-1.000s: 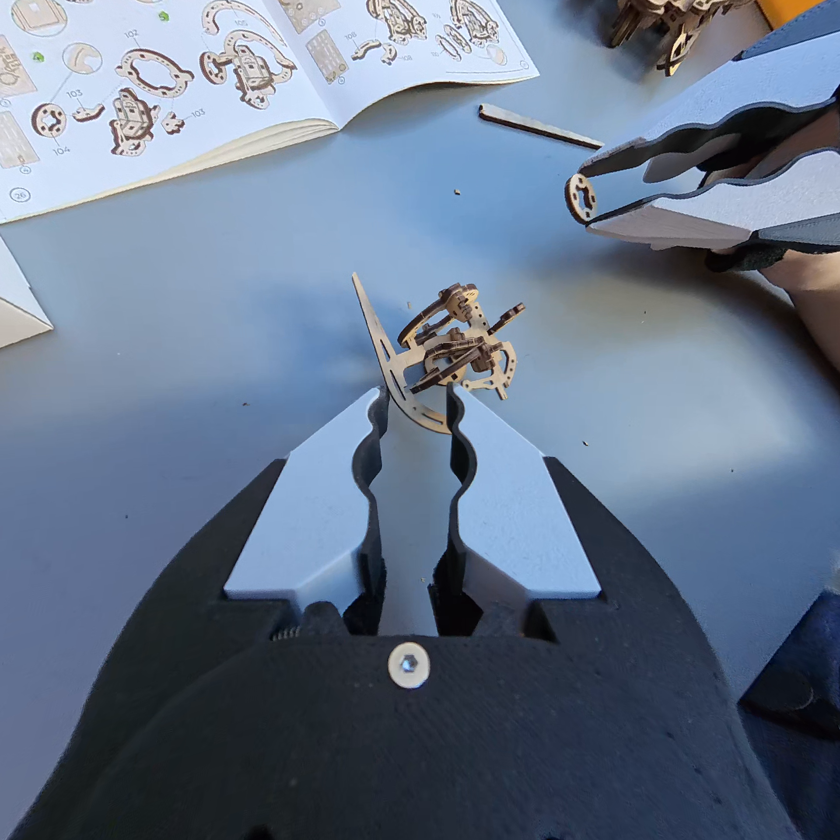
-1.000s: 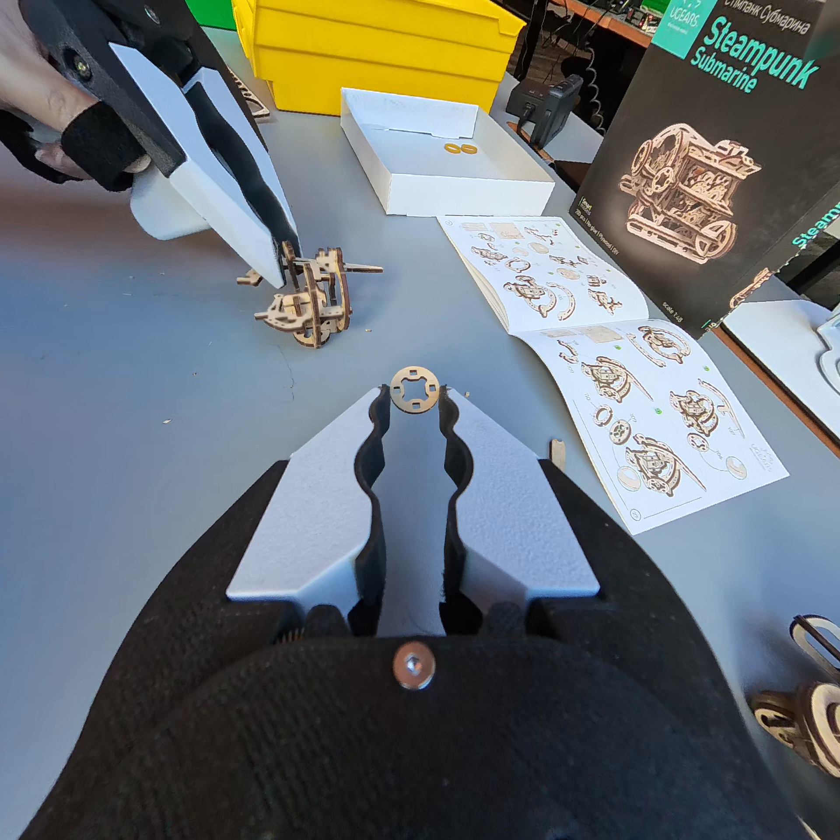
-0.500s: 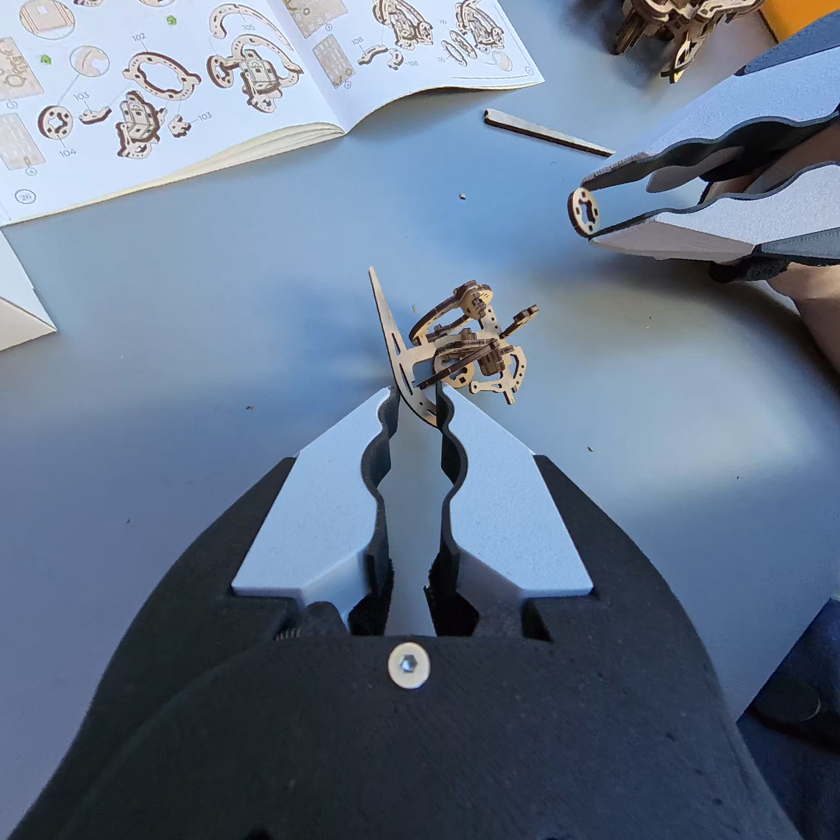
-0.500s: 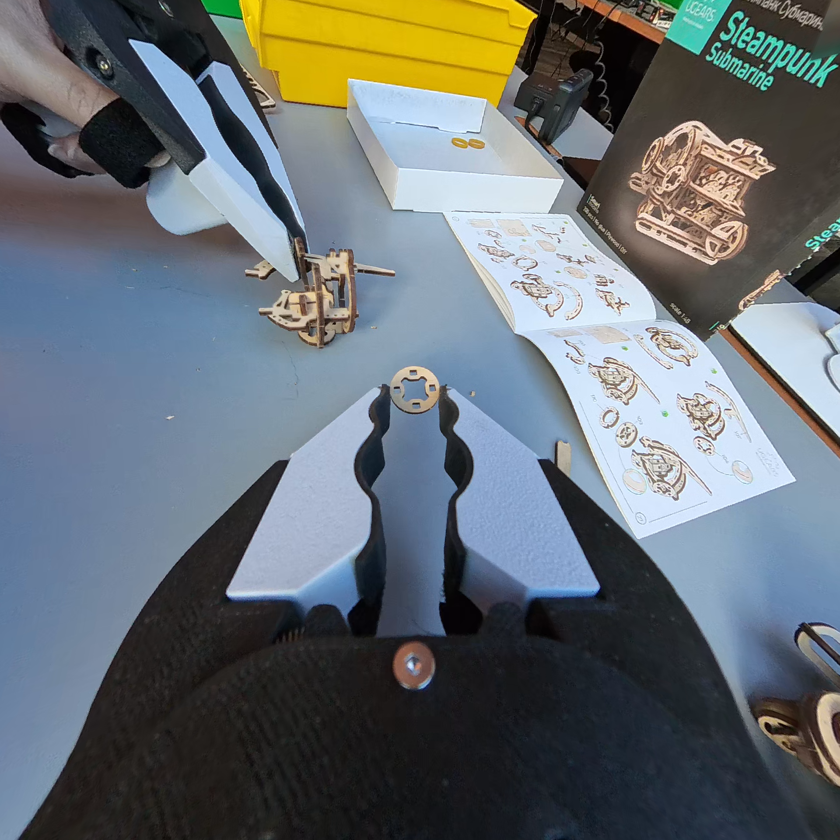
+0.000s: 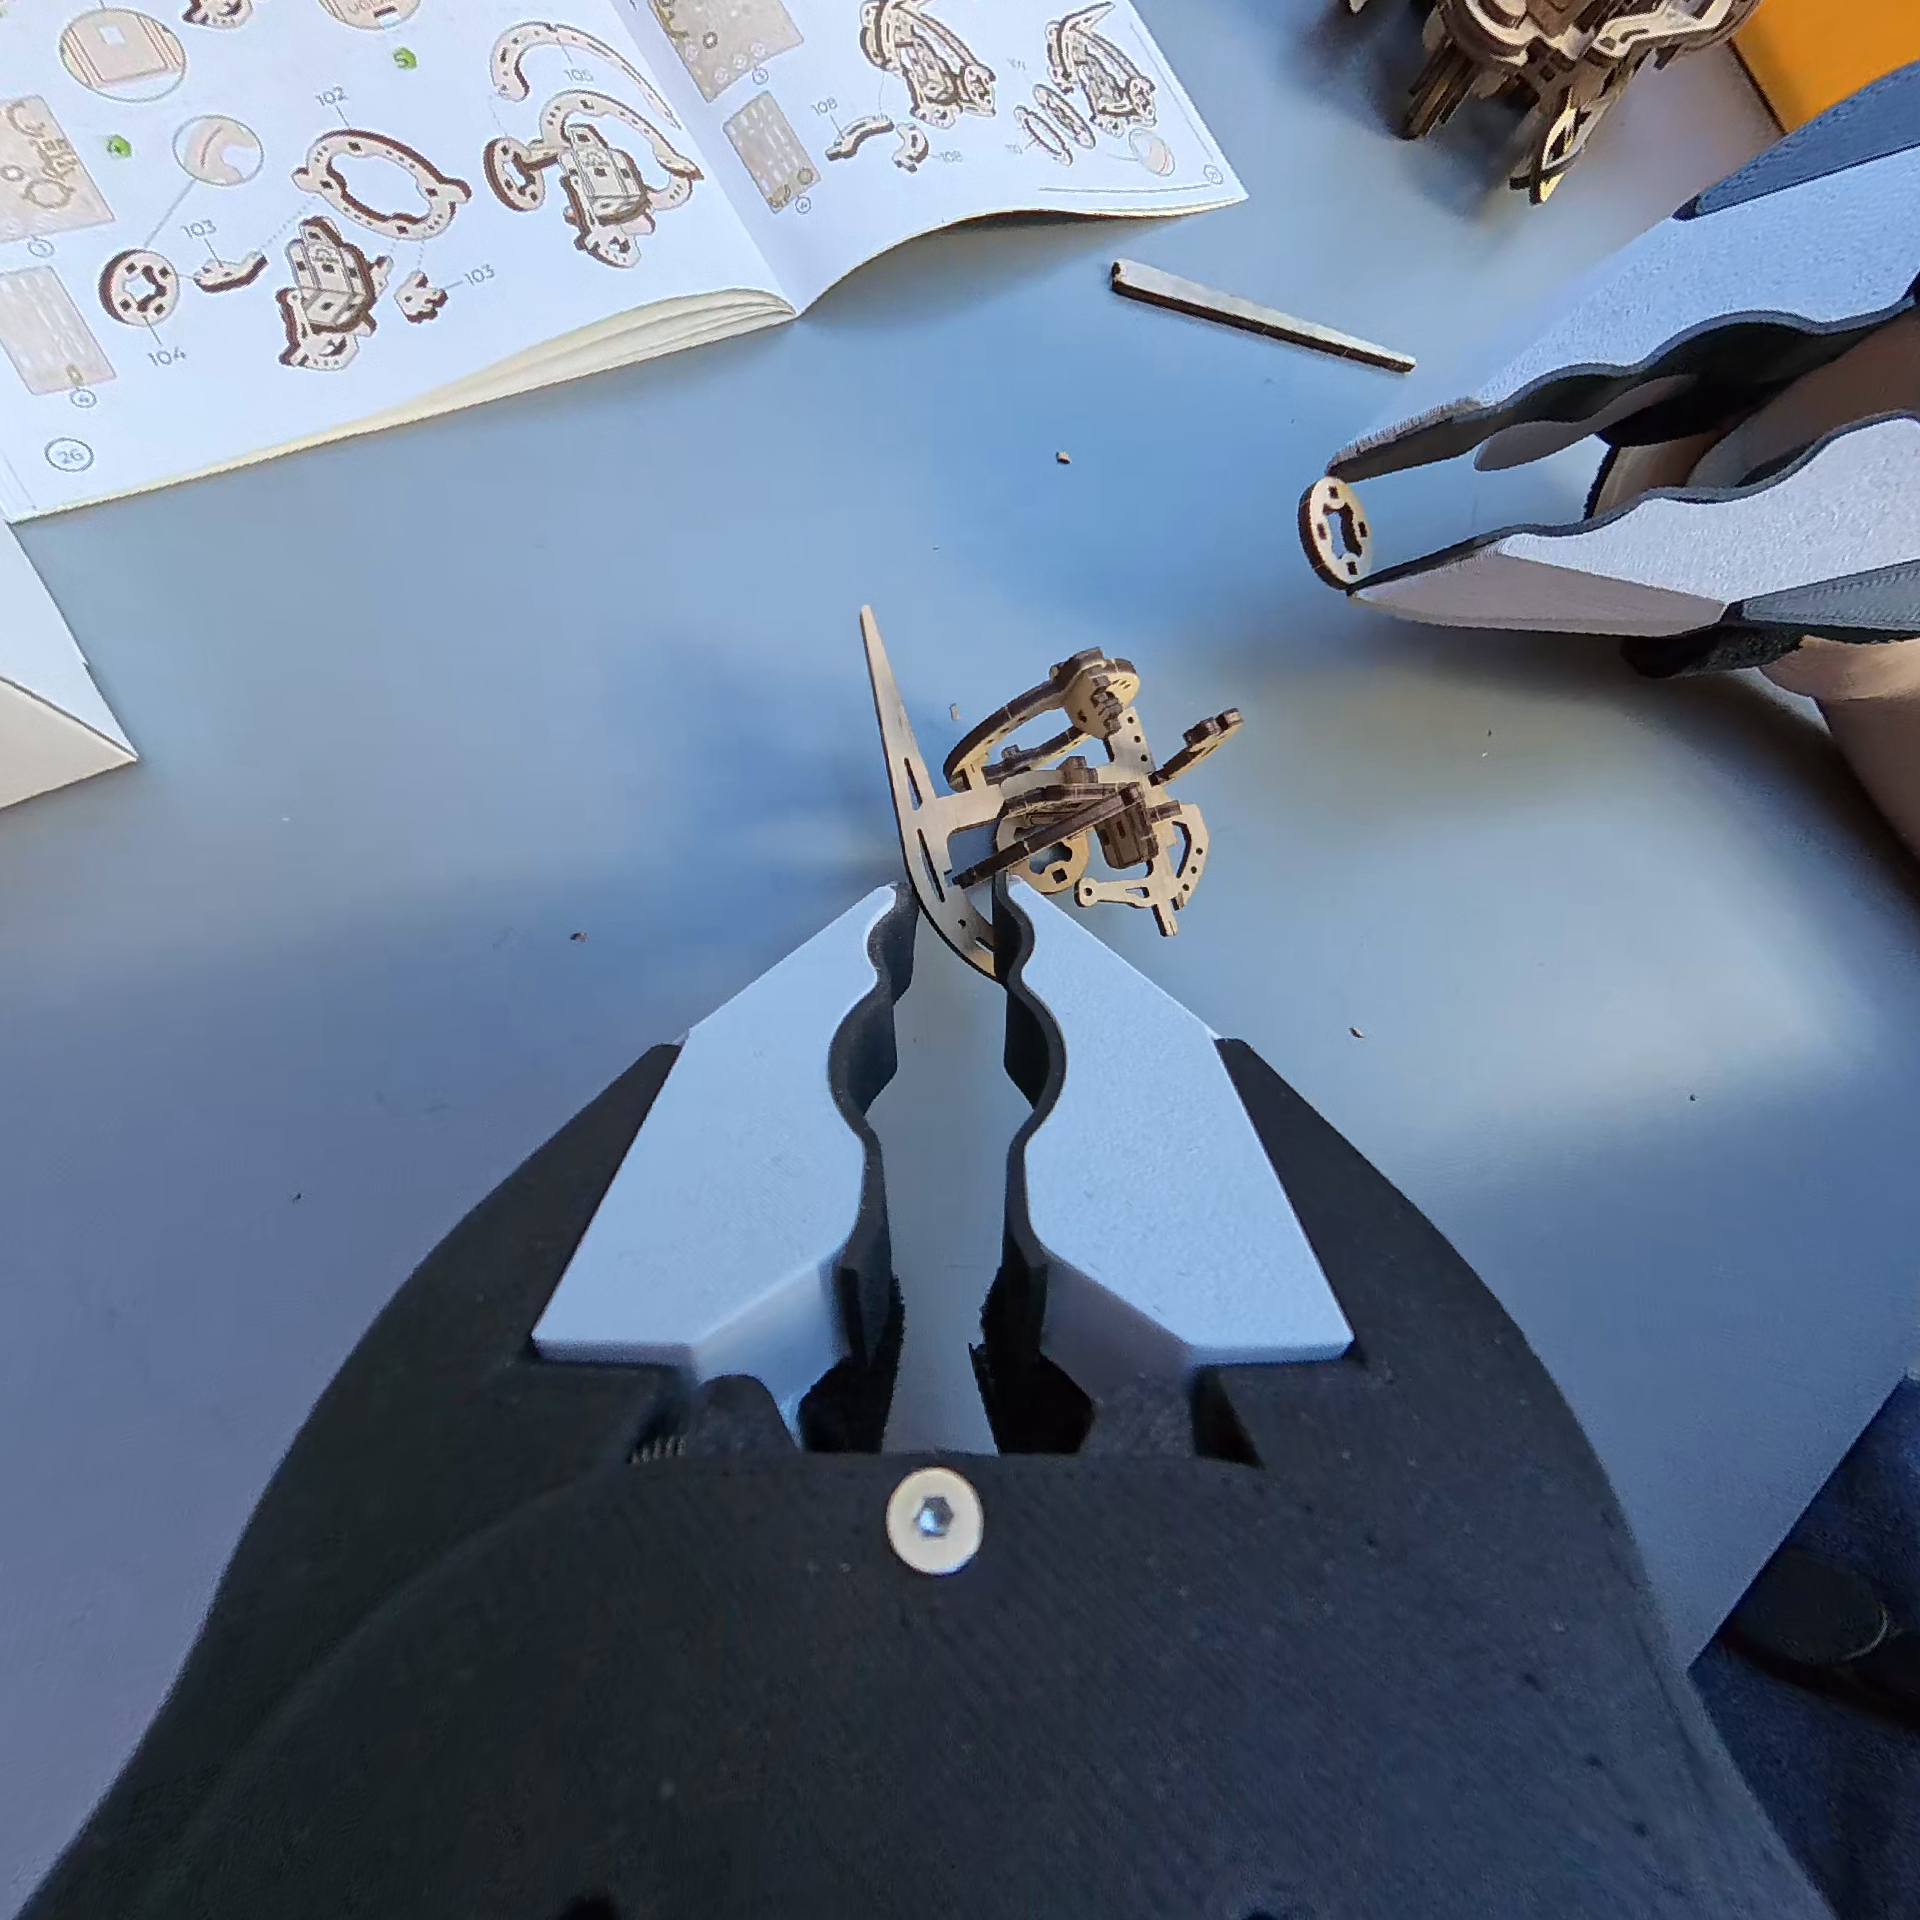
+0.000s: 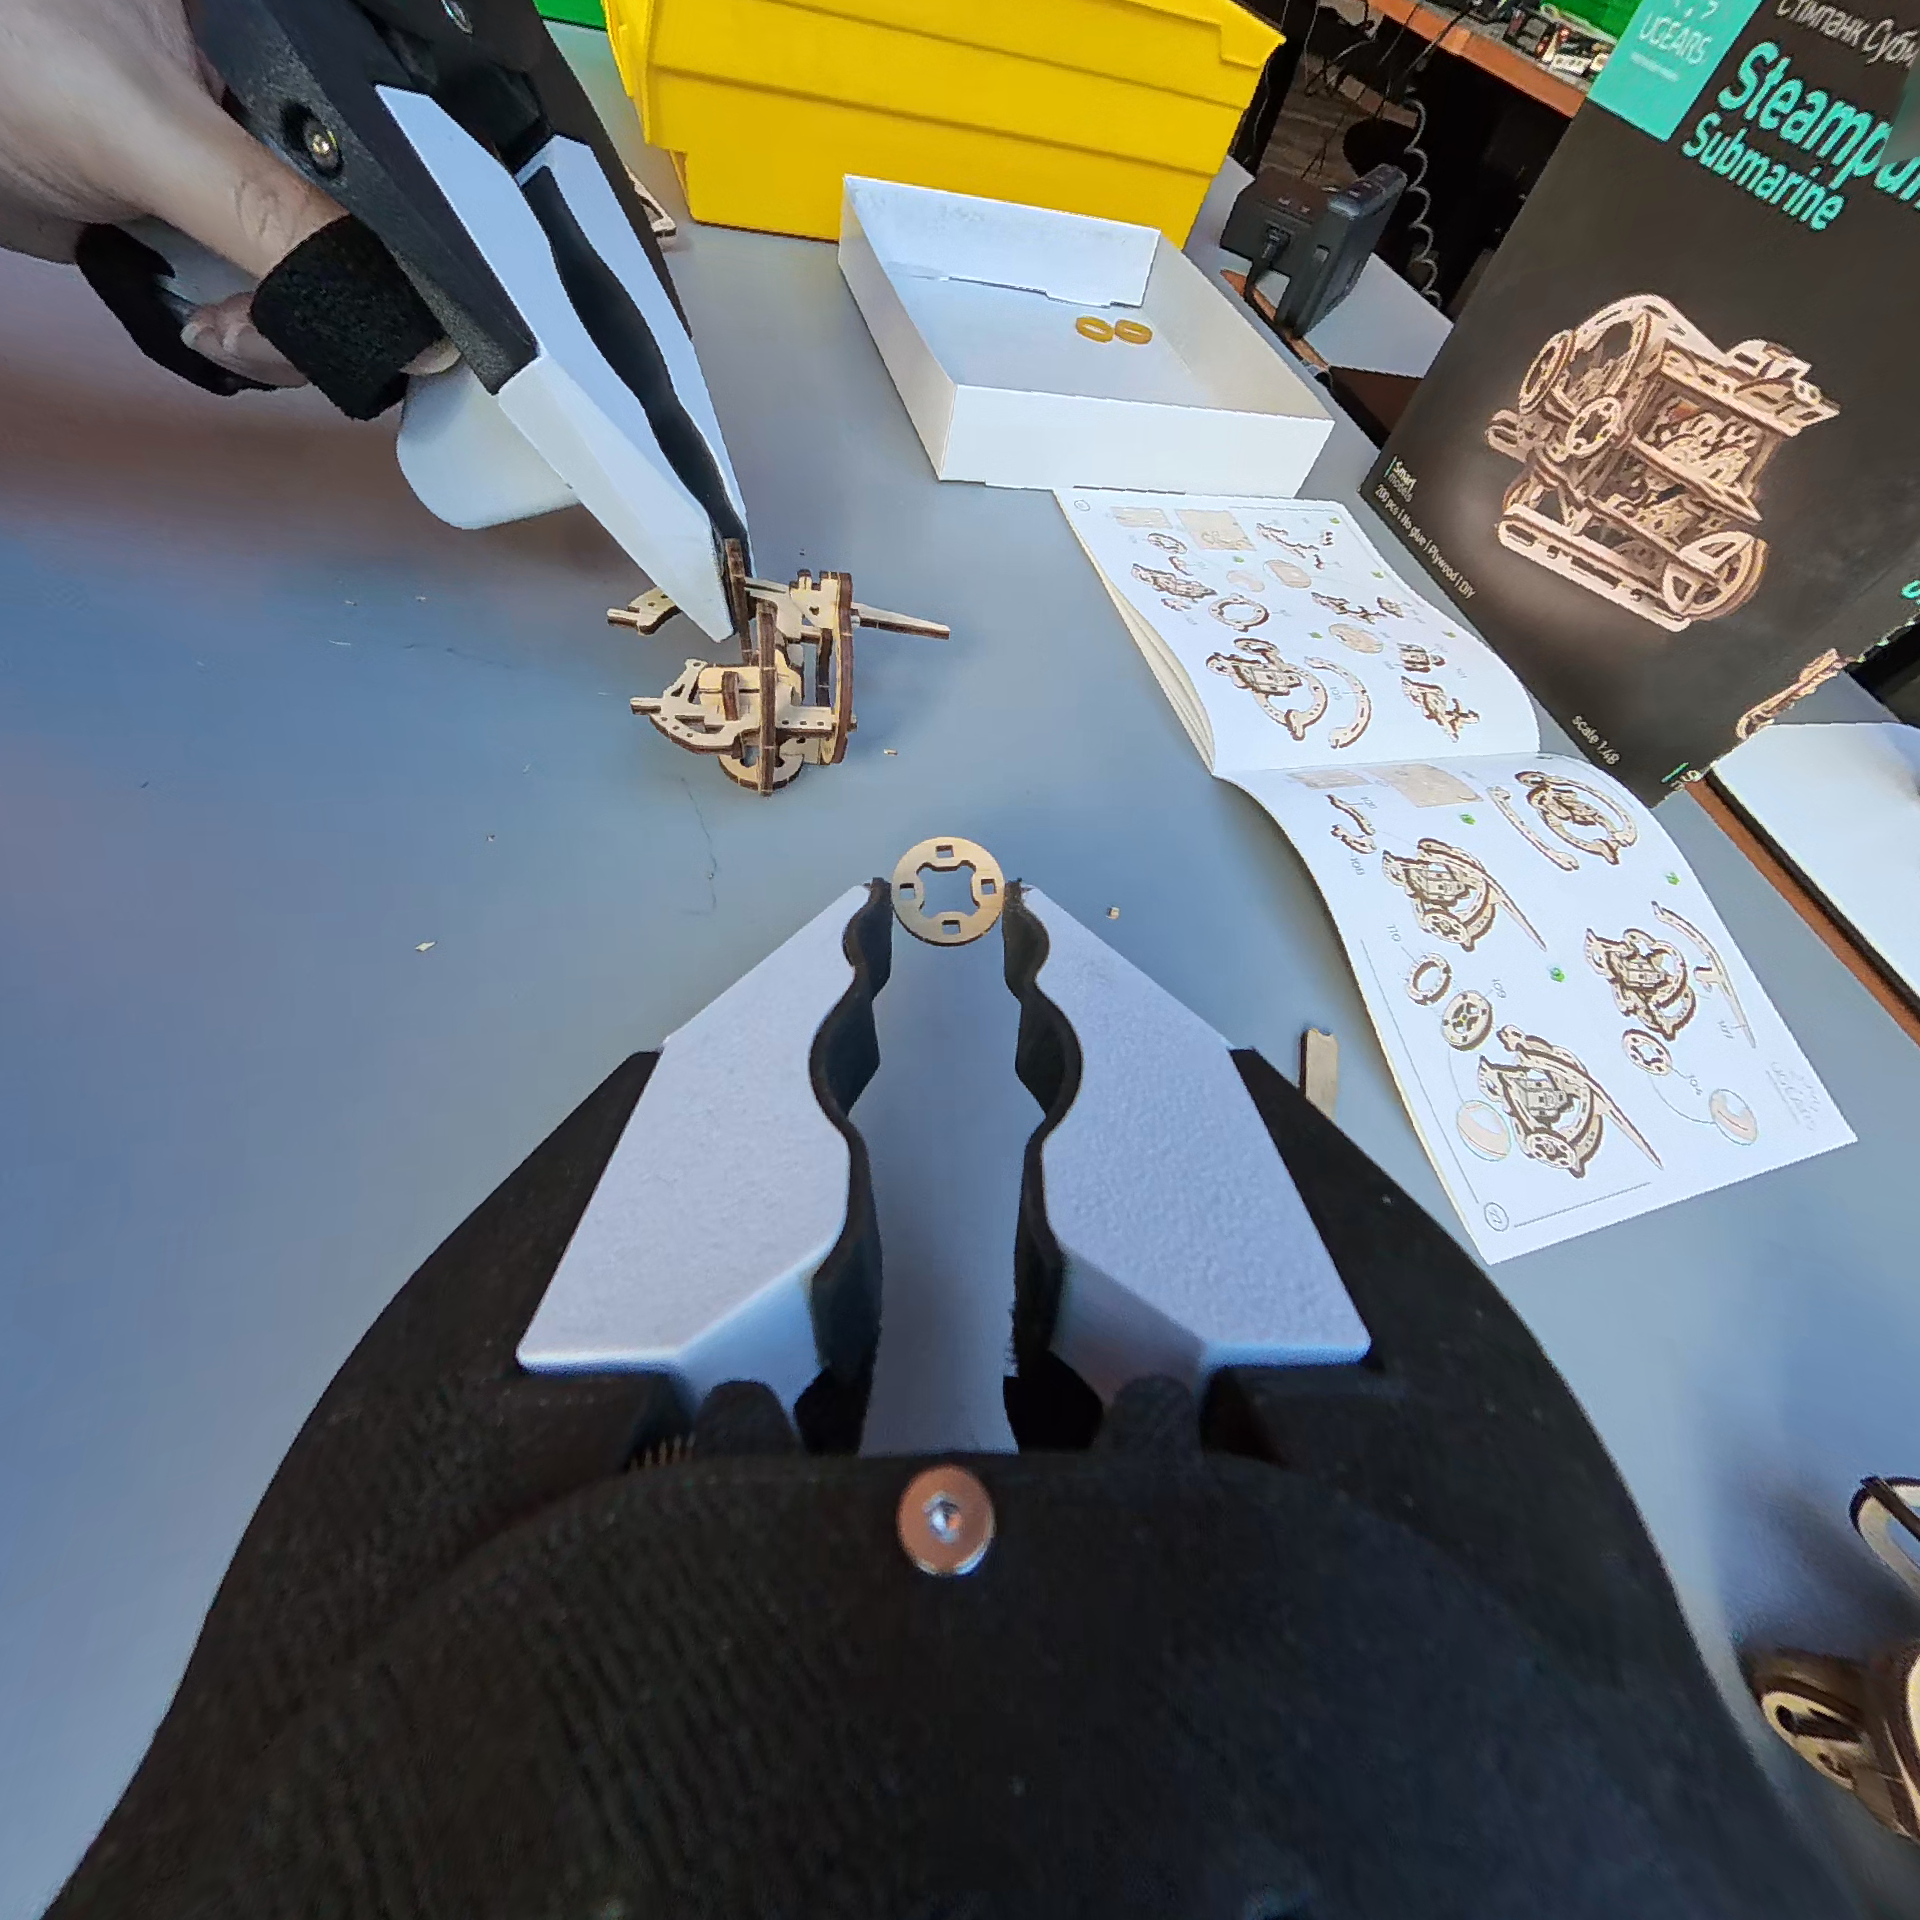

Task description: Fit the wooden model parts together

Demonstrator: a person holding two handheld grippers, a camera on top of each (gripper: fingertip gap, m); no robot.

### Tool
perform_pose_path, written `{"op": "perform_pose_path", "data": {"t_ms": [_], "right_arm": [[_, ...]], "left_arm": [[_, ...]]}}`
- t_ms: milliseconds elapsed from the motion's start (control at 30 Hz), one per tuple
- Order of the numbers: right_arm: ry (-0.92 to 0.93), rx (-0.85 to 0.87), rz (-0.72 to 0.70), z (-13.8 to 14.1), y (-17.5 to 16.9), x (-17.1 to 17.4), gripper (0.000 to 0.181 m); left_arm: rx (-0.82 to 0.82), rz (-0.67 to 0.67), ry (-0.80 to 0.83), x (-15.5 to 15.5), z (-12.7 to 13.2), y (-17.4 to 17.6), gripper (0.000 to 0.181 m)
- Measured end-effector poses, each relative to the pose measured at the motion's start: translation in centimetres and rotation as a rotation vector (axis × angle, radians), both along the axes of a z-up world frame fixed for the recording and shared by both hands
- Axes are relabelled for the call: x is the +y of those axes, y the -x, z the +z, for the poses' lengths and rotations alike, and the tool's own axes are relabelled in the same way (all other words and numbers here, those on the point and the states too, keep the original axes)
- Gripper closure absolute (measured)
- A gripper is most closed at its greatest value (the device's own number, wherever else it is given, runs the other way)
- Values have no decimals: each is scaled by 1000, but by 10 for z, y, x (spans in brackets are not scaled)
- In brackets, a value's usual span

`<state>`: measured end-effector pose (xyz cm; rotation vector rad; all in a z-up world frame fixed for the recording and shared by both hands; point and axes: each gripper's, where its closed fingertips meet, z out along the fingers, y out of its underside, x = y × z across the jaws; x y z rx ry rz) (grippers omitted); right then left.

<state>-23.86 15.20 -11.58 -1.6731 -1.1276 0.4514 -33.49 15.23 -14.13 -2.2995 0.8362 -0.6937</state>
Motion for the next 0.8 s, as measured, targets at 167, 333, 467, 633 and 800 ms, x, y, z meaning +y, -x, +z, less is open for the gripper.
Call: {"op": "perform_pose_path", "data": {"t_ms": [167,333,467,633,800], "right_arm": [[-3,-2,7,0,1,-1,161],[-6,-10,14,-1,2,-2,161],[-7,-16,16,-2,2,-2,161],[-11,-31,23,-4,3,-4,161],[-14,-37,26,-4,4,-4,161]], "left_arm": [[-13,-3,-2,0,1,-1,169],[4,-22,-24,-4,1,-3,169],[-13,-1,8,-5,0,-2,169],[-36,24,35,-4,1,1,168],[-40,23,48,-7,-1,2,168]]}}
